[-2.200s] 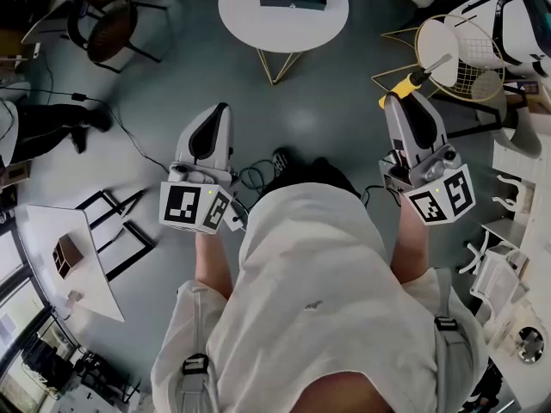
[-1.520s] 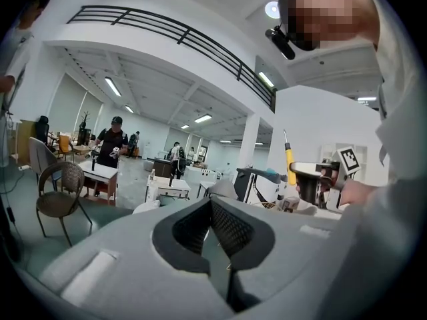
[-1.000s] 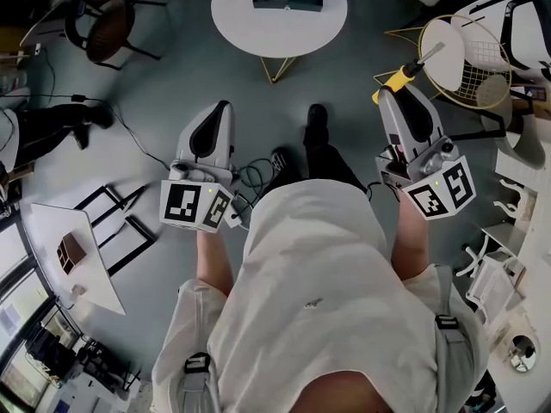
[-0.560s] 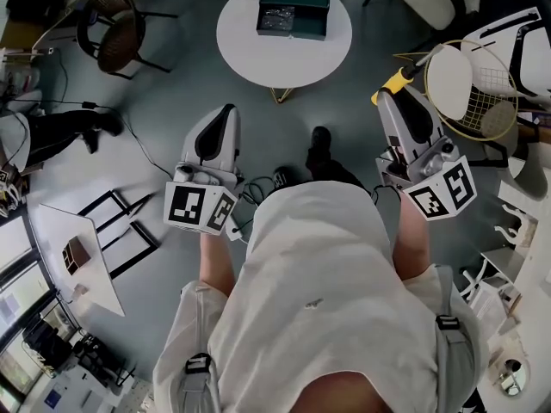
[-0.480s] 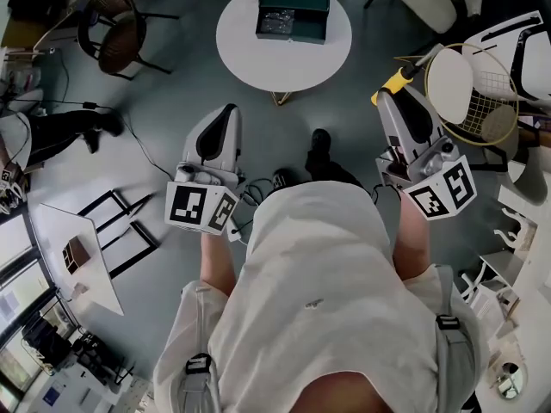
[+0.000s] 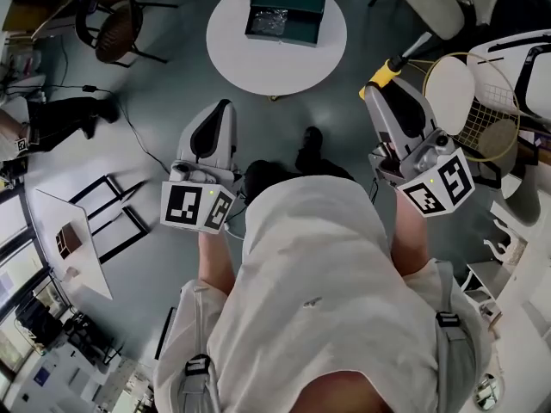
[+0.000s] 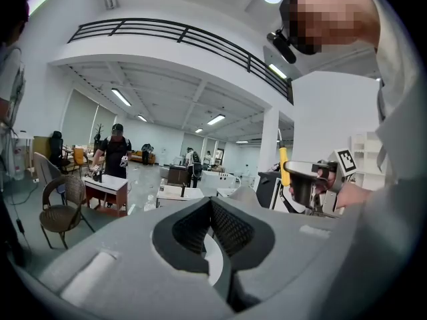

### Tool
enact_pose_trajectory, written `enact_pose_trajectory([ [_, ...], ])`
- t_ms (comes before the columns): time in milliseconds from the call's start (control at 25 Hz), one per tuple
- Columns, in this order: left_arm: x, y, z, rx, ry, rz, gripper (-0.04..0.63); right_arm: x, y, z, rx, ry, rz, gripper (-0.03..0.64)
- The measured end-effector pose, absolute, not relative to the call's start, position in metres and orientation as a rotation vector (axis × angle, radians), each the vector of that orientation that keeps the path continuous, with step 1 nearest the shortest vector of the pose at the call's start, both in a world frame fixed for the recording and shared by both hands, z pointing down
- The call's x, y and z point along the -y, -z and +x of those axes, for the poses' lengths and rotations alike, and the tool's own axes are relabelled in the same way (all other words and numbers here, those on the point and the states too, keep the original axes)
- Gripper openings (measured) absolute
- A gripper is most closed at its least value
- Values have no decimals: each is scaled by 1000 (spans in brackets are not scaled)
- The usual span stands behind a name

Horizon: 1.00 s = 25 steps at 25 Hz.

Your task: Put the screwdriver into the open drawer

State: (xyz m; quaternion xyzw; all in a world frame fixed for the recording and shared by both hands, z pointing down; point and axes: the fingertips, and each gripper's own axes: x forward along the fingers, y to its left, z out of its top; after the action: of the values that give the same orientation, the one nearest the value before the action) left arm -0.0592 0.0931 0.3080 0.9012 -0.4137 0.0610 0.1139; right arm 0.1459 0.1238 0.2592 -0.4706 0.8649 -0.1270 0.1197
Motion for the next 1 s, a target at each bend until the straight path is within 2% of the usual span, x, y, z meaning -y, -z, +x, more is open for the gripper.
enact_pose_trajectory([
  [520, -95, -320, -68, 1300, -225, 2569, 11, -104, -280, 134, -2595, 451, -1273, 80],
  [1000, -21, -310, -76, 1214, -145, 2635, 12, -54, -261, 122, -2577, 379, -1374, 80],
])
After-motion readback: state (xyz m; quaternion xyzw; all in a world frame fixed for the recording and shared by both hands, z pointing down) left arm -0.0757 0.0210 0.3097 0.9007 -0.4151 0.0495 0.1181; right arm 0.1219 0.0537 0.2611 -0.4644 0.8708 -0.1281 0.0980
